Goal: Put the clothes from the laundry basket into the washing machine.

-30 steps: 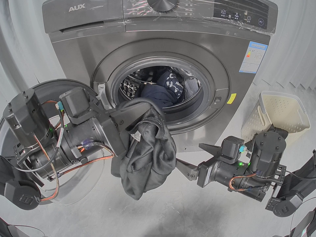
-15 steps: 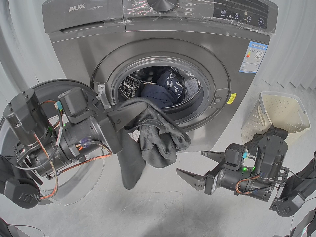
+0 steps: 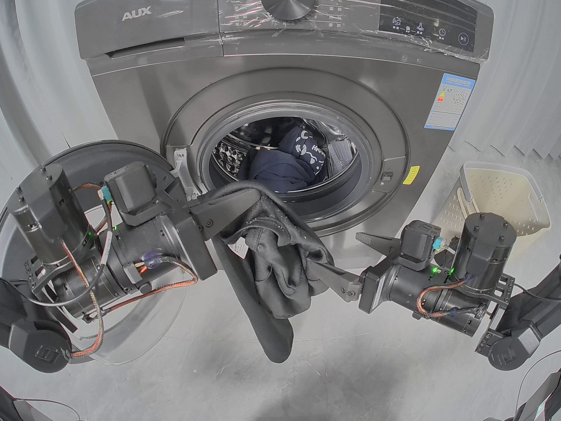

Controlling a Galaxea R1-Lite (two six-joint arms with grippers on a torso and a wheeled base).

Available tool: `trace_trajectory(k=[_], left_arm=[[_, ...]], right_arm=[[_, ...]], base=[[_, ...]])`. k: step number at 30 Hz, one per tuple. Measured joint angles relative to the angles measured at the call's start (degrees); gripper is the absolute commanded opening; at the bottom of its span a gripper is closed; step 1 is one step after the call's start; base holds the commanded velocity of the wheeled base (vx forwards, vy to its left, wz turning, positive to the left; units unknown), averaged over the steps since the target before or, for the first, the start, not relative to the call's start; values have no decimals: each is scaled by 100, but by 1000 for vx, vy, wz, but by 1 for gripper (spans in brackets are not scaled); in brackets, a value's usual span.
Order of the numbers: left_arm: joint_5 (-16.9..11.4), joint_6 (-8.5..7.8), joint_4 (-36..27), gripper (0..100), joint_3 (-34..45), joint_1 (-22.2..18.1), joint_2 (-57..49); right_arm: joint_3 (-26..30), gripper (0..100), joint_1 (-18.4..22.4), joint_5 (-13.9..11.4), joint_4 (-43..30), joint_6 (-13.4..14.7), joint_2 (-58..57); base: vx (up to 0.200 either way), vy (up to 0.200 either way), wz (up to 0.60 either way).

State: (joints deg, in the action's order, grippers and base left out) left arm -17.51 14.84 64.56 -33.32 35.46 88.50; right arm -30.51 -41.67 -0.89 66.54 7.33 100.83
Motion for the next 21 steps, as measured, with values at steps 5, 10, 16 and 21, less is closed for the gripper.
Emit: trace_trajectory(k=[5,10,16,21], left_arm=[[5,-1,4,0,49,11,0],[18,0,11,0,135,43,0],[22,0,17,0,204,43,-11],[22,0,20,0,212,50,-24]], right_arm=[[-250,100,-52,-20,-2,-33,85],[-429,100,-130,-33,128,-24,232],[-589,100,-245,-20,358,-13,540],[-807,100,-276,-9,385,-16,763]], base=[[0,0,0],[0,0,0],[0,0,0],[0,0,0]])
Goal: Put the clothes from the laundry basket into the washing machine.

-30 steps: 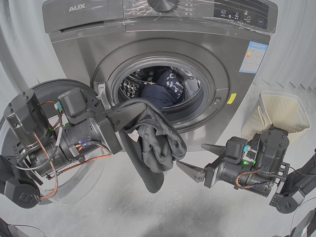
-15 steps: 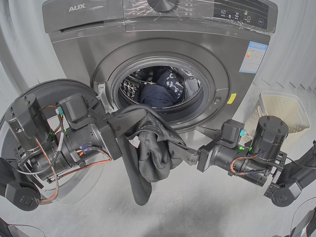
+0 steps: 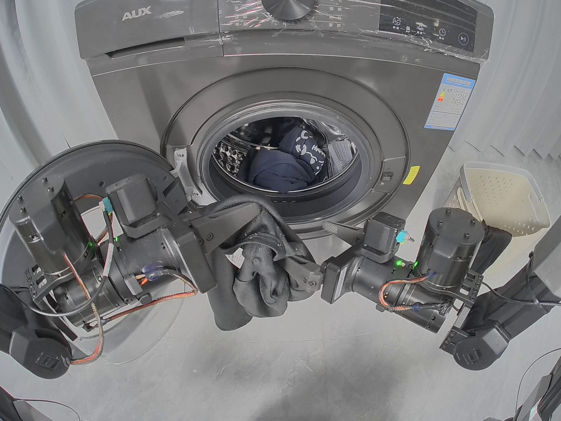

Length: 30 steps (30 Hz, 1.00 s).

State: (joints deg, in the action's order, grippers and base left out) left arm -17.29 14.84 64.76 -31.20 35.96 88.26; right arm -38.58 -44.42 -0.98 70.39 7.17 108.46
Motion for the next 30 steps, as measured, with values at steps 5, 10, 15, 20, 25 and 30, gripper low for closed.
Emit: trace_trajectory(k=[5,10,15,20,25,30], left_arm=[[5,-1,0,0,0,4,11],[7,0,-2,0,0,20,27],[27,-6,0,0,0,20,107],[46,-11,0,0,-2,13,239],[35,-6,0,0,-30,13,339],[-11,-6,0,0,-52,20,413]], right_arm=[[-149,100,-48,11,66,9,173],[-273,0,-96,32,256,30,260],[-297,0,-111,32,378,44,243],[-190,0,-116,13,389,60,46],[24,0,-116,-13,386,55,-256],[260,0,-157,-28,382,52,-535]], base=[[0,0,0],[0,0,0],[0,0,0],[0,0,0],[0,0,0],[0,0,0]])
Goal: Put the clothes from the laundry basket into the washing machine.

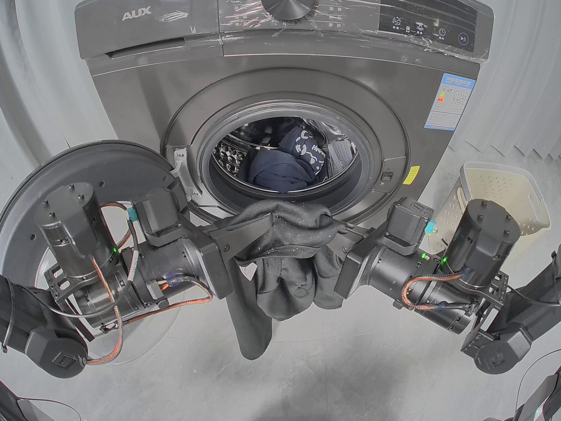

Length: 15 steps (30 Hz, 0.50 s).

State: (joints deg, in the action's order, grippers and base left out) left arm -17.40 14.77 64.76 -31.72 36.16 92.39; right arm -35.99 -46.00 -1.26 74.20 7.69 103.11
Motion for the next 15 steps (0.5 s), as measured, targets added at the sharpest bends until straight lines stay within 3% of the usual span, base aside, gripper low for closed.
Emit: trace_trajectory(k=[1,8,15], left_arm=[[-4,2,0,100,0,0,16],[43,33,2,100,9,-2,151],[54,-39,6,100,372,6,339]], right_arm=[[35,0,-15,-2,0,2,-51],[74,0,-37,4,16,7,-223],[11,0,-39,13,82,22,-333]], base=[[0,0,0],[0,0,0],[0,0,0]])
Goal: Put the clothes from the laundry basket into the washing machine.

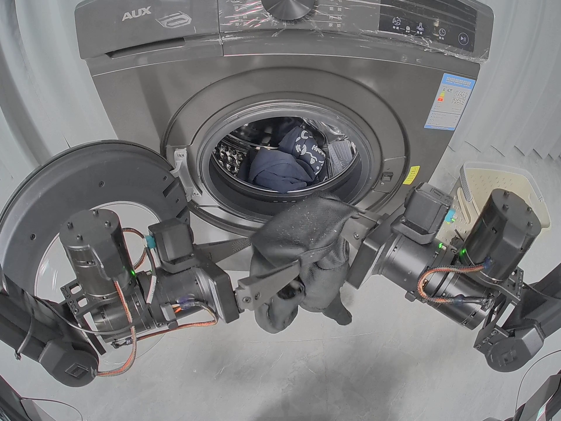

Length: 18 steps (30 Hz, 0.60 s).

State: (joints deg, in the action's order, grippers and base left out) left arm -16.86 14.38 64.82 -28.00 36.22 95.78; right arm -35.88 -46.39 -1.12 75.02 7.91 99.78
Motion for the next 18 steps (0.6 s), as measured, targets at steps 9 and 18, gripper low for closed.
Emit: trace_trajectory(k=[9,18], left_arm=[[-29,-167,2,100,411,9,196],[-62,-479,106,100,802,16,375]], right_arm=[[-190,0,0,59,-2,0,-55],[-539,0,35,246,-79,-1,-56]], base=[[0,0,0],[0,0,0]])
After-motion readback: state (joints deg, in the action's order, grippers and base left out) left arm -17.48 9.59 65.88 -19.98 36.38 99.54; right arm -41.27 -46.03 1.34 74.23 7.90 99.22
